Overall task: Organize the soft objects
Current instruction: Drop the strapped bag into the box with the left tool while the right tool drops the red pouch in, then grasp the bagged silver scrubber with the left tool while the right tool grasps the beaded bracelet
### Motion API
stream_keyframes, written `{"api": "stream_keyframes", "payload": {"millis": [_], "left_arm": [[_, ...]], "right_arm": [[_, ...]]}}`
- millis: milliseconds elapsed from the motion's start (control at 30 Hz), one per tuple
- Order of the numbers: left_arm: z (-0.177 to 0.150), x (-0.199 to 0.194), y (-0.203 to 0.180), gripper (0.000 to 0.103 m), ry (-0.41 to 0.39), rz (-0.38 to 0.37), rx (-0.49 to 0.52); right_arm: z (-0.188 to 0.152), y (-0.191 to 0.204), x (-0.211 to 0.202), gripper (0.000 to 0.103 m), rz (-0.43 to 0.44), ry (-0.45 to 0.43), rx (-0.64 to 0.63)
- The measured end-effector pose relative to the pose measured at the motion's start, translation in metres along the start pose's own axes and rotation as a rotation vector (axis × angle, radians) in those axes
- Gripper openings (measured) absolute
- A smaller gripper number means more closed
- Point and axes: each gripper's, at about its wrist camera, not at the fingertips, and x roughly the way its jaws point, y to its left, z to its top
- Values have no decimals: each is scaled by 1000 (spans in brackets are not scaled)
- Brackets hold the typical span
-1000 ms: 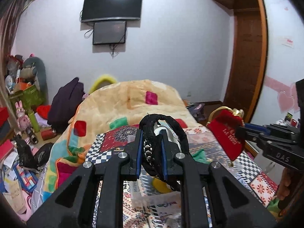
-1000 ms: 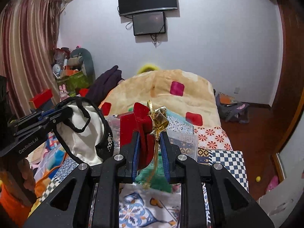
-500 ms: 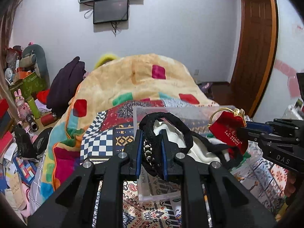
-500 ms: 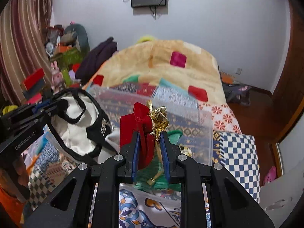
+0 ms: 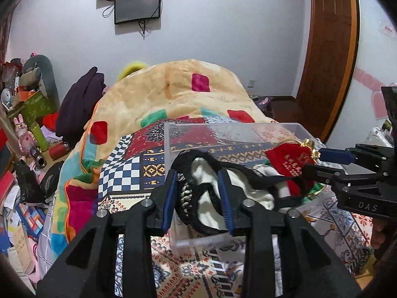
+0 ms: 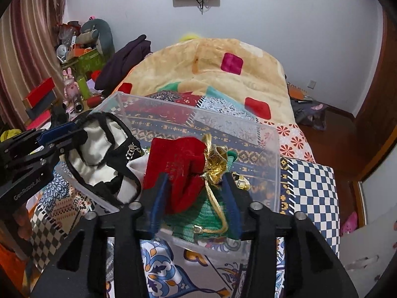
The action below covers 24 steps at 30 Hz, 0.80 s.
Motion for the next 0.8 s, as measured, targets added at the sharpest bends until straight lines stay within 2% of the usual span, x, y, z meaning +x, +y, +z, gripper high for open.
{"api": "stream_keyframes", "payload": {"millis": [167,233,367,500,600,667,733,800], "left_arm": [[2,-15,-8,45,-14,-25,16],[3,-25,-13,54,-29,-38,21],[4,-48,-19,68,-71,-57,22],[3,-71,-24,85,-104,-76,20],[-2,-87,-28,97,-124,-87,20],[-7,-97,-31,100,-133,-90,23],[-12,-104,-34,101,-132,-92,28],[-19,-107,-38,102,-123,-88,40]], "right_arm": [[-2,4,-14,62,-9,-20,-24],[-2,6,-21,69,-16,-41,-33],[-3,10,-42,70,-28,-84,-45],[-7,9,-66,85,-43,-144,-40],[-10,7,-82,85,-38,-168,-31],[-14,4,-91,88,-30,-166,-18],[-21,1,-99,98,-30,-170,-3],[-29,-2,-105,99,-44,-174,5]]}}
